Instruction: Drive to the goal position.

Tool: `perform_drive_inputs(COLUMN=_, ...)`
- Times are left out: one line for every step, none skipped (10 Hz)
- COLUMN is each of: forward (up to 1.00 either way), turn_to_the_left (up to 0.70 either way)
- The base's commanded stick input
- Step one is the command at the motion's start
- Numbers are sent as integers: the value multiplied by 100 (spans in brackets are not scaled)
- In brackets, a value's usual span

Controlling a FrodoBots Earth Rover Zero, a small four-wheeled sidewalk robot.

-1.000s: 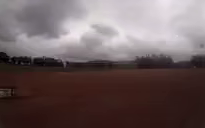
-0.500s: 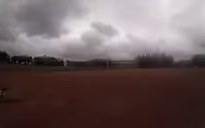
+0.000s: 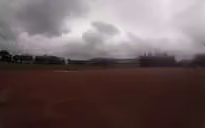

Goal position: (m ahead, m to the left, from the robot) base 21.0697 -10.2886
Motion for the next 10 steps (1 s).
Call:
perform_drive_inputs(forward=70, turn_to_the_left=0)
perform_drive_inputs(forward=70, turn_to_the_left=0)
perform_drive_inputs(forward=70, turn_to_the_left=0)
perform_drive_inputs(forward=70, turn_to_the_left=0)
perform_drive_inputs(forward=70, turn_to_the_left=0)
perform_drive_inputs(forward=70, turn_to_the_left=0)
perform_drive_inputs(forward=70, turn_to_the_left=0)
perform_drive_inputs(forward=70, turn_to_the_left=0)
perform_drive_inputs(forward=70, turn_to_the_left=0)
perform_drive_inputs(forward=70, turn_to_the_left=0)
